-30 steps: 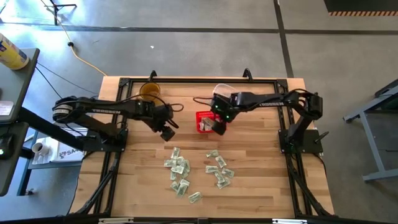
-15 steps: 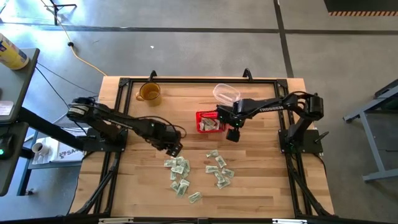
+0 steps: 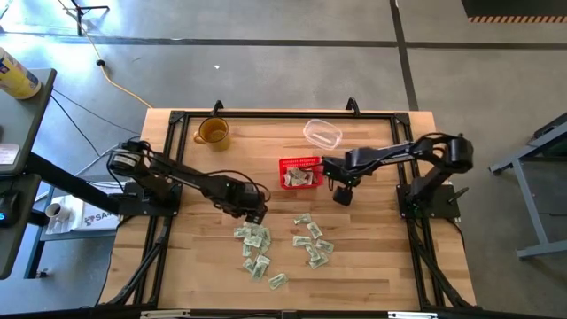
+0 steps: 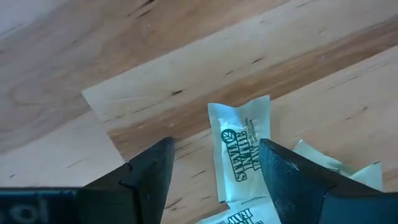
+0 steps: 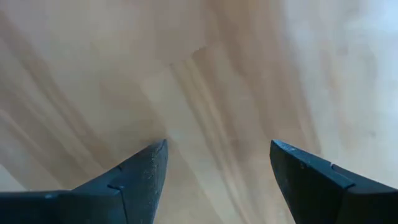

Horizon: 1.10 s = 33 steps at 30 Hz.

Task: Pick and place items into bin
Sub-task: Put the white packet into the red basket

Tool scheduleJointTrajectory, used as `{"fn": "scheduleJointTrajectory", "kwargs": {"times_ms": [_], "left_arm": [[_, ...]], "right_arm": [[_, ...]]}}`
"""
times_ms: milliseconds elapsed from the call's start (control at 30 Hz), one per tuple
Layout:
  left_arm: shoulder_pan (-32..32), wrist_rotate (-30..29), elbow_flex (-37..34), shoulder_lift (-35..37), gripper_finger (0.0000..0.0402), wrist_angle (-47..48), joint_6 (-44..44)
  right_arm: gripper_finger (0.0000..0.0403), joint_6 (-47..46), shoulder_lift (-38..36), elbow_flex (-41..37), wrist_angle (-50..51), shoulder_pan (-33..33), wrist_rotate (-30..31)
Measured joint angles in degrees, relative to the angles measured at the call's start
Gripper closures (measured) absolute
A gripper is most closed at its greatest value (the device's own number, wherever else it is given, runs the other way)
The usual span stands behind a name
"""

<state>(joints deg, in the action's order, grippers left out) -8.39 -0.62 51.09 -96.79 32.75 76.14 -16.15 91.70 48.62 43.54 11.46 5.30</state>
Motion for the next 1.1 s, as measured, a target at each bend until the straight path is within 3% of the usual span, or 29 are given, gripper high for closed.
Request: {"fn": "scheduleJointTrajectory", "kwargs": {"times_ms": [133,400,433,600,833,967,1100], "left_arm": [[-0.03,-2.01,-0.02,-0.35,0.019,1.05,-0.93],[2.72,-9.47,-0.11,-0.55,0.0372,0.56,-10.77],[3.59,-10.31,0.05,-0.47,0.038,0.11,-11.89],[7.18,-12.11,2.73,1.96,0.0362,0.99,-20.48],[11.67,-11.63,10.43,6.5,0.0379,0.91,-33.72],[12.89,-7.92,11.72,6.38,0.0345,8.13,-36.12],[11.6,-3.52,9.13,5.59,0.029,9.35,-30.99]], "right_arm": [[0.0127,-3.33,-6.12,-1.07,-0.98,0.0,4.88],[0.0127,-8.09,-14.58,-1.84,-1.47,0.15,10.86],[0.0127,-8.94,-15.46,-1.81,-1.52,0.15,10.95],[0.0127,-12.64,-18.41,-1.77,-1.43,0.15,11.09],[0.0127,-13.87,-19.08,-1.77,-1.42,0.14,10.96],[0.0127,-15.49,-19.08,-1.77,-1.21,0.13,10.71],[0.0127,-16.43,-19.09,-1.77,-1.47,0.13,10.81]]}}
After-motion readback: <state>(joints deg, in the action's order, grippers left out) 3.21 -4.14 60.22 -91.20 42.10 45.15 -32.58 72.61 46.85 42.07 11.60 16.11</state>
